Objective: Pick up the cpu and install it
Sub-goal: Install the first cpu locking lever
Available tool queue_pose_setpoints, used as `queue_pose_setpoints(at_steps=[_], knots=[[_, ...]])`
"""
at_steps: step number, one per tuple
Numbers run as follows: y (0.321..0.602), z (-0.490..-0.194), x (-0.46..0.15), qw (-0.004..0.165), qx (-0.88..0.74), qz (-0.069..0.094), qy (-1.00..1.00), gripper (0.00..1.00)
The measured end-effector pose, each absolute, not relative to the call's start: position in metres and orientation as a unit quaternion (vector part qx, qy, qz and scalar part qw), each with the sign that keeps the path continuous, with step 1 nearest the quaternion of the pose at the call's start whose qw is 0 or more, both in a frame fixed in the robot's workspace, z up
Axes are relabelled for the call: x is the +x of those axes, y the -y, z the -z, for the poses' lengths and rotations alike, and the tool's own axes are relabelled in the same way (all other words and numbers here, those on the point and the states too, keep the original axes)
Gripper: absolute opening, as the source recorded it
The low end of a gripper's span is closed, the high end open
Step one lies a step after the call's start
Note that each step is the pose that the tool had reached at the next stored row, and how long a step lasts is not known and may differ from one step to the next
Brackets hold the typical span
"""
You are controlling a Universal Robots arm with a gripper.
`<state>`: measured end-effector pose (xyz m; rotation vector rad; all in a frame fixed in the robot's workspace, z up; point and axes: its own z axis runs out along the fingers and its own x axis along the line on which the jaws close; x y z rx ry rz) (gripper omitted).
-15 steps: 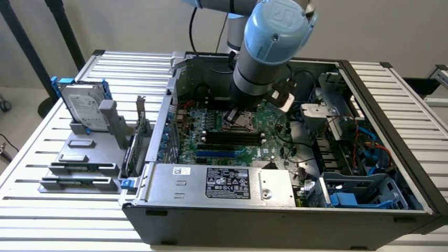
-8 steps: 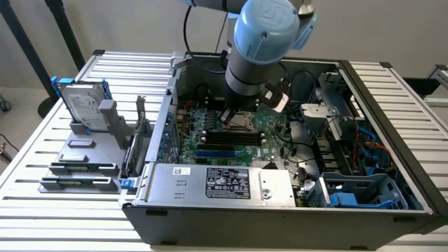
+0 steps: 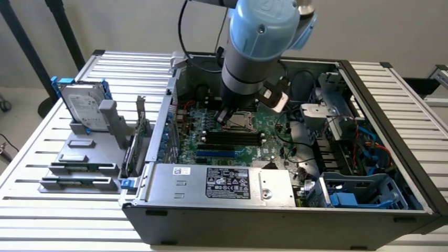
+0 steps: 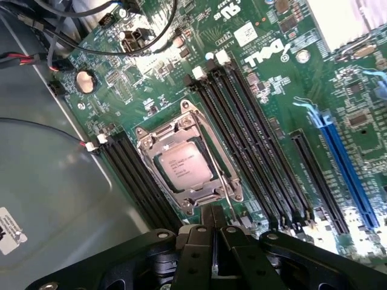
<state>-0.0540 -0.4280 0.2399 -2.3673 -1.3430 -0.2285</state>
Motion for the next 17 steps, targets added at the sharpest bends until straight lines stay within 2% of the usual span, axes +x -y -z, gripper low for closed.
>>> queue_pose_setpoints(at_steps=[8, 17], knots=[[0.447, -0.246, -0.055, 0.205, -0.849, 0.080, 0.481, 0.11], [0.445, -0.233, -0.065, 0.204, -0.852, 0.080, 0.475, 0.11]])
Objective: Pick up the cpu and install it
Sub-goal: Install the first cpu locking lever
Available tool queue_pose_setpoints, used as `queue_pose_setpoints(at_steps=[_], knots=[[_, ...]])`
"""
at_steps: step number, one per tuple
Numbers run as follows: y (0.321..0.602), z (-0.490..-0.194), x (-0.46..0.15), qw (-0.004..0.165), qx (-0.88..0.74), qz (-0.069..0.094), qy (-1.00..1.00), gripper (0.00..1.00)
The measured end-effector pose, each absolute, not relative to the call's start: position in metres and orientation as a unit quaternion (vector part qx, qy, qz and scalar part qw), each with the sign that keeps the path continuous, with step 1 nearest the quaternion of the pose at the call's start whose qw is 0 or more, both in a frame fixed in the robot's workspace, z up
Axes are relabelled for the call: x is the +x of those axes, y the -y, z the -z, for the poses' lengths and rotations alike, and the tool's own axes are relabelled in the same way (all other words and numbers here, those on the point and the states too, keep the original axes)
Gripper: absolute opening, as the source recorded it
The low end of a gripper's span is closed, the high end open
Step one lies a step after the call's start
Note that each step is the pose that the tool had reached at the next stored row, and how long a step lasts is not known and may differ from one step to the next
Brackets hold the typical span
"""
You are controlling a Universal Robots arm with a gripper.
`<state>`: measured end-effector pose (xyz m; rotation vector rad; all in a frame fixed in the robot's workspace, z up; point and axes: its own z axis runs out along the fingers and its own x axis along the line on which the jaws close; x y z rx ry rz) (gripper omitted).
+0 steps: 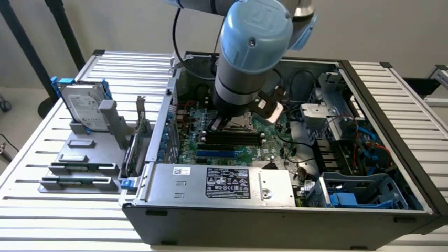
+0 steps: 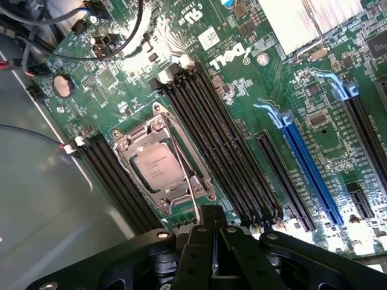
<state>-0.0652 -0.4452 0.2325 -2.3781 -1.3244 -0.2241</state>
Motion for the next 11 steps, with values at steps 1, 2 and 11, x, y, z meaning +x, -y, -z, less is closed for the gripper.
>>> queue_pose_setpoints(at_steps=[1, 2, 11], knots=[[0.4437, -0.2320, -0.0655, 0.204, -0.853, 0.080, 0.474, 0.11], [0.4419, -0.2317, -0.0658, 0.204, -0.853, 0.081, 0.474, 0.11], [0.4387, -0.2223, -0.0691, 0.203, -0.853, 0.080, 0.474, 0.11]])
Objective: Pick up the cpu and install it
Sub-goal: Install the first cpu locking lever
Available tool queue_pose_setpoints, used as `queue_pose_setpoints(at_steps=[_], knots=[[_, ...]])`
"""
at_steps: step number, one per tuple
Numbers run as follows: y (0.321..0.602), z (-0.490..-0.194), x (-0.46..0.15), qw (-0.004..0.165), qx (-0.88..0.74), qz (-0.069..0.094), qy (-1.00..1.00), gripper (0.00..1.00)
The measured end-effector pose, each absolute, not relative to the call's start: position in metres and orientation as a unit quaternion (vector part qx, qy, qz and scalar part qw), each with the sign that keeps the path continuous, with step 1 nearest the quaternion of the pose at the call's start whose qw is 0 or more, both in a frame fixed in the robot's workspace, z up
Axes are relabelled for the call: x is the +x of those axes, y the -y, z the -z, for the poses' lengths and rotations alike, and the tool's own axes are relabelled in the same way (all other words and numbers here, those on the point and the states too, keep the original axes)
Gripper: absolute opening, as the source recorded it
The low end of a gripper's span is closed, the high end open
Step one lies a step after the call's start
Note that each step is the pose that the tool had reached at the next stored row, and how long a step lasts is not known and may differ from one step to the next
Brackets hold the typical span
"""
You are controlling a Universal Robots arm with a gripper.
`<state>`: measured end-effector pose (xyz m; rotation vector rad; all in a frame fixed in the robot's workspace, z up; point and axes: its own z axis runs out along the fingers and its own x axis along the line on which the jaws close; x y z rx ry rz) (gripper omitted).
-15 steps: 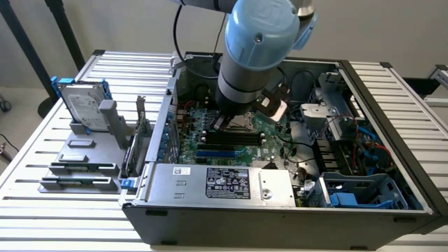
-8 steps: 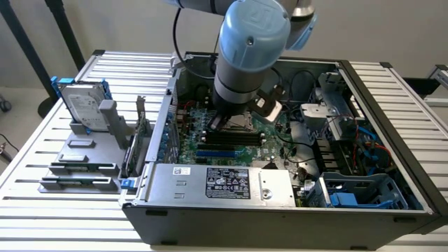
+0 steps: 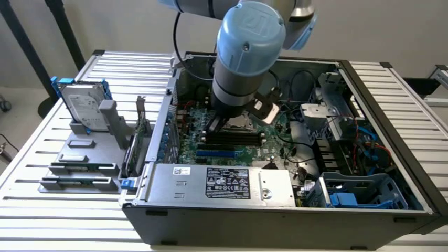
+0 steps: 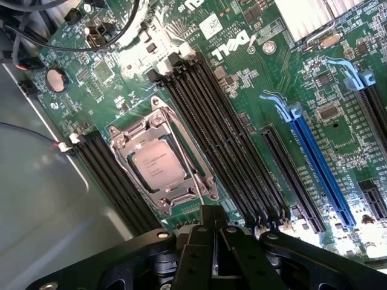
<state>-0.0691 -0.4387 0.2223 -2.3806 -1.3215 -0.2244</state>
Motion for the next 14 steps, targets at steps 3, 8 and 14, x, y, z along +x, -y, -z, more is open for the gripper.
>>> queue_pose_setpoints(at_steps=[3, 8, 14], knots=[[0.439, -0.217, -0.072, 0.203, -0.853, 0.080, 0.474, 0.11], [0.436, -0.210, -0.075, 0.203, -0.853, 0.080, 0.474, 0.11], [0.433, -0.205, -0.076, 0.202, -0.853, 0.080, 0.474, 0.11]])
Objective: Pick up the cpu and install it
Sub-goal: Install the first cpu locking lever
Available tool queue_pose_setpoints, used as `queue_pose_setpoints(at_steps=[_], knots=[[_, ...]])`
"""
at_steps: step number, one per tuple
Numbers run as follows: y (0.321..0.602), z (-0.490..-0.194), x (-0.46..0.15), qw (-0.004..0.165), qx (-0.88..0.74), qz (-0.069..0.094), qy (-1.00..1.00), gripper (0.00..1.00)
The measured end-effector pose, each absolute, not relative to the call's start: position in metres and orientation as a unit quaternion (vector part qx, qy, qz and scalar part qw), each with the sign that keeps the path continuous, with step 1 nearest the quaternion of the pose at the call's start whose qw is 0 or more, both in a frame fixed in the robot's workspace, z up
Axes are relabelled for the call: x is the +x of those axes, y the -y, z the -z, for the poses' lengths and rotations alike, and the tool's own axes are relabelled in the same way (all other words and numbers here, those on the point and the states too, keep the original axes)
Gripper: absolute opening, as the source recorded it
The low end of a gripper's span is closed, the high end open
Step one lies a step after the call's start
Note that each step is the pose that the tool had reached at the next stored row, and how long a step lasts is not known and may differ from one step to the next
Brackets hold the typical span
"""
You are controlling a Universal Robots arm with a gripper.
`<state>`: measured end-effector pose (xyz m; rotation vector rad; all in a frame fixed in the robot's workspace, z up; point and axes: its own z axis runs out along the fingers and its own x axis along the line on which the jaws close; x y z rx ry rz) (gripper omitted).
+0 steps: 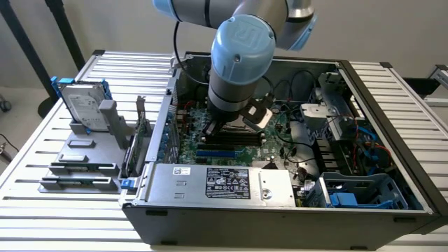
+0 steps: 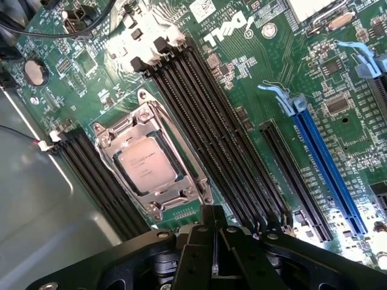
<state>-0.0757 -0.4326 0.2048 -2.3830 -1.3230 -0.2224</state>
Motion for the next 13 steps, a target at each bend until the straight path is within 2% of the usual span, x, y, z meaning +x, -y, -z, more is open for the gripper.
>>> queue_pose_setpoints(at_steps=[13], knots=[[0.4221, -0.2022, -0.0800, 0.192, -0.856, 0.074, 0.475, 0.11]])
